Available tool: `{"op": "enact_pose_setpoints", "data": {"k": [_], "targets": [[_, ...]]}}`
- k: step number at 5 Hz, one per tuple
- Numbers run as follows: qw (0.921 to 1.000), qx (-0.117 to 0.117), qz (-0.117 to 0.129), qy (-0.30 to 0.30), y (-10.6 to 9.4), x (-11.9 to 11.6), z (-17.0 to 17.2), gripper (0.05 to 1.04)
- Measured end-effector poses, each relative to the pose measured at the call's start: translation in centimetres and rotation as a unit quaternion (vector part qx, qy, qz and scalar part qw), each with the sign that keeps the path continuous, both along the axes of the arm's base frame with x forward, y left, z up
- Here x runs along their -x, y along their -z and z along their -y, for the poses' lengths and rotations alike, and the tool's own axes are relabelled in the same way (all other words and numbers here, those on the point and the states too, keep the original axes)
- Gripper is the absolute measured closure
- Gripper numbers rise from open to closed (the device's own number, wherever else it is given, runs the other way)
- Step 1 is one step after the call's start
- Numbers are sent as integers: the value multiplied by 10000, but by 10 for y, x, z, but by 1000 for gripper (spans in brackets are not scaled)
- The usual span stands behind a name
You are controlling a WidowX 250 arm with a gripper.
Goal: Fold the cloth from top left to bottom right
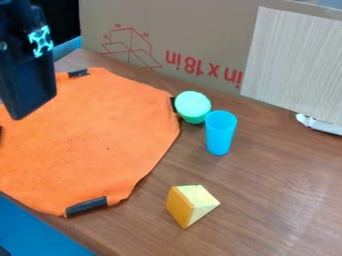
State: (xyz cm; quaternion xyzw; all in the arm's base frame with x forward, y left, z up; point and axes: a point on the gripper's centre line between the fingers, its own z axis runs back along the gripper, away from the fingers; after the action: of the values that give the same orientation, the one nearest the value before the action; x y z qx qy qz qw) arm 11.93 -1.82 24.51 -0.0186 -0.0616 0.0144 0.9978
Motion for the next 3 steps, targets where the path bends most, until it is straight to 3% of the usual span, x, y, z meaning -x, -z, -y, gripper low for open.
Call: {"op": "enact_pose_setpoints", "data": {"k": [1,2,3], "targets": [[10000,-8,-14,53,1,0,0,83],[9998,-19,-83,165,8,-15,-14,83],[9997,155,-96,166,17,-40,-46,83]]}}
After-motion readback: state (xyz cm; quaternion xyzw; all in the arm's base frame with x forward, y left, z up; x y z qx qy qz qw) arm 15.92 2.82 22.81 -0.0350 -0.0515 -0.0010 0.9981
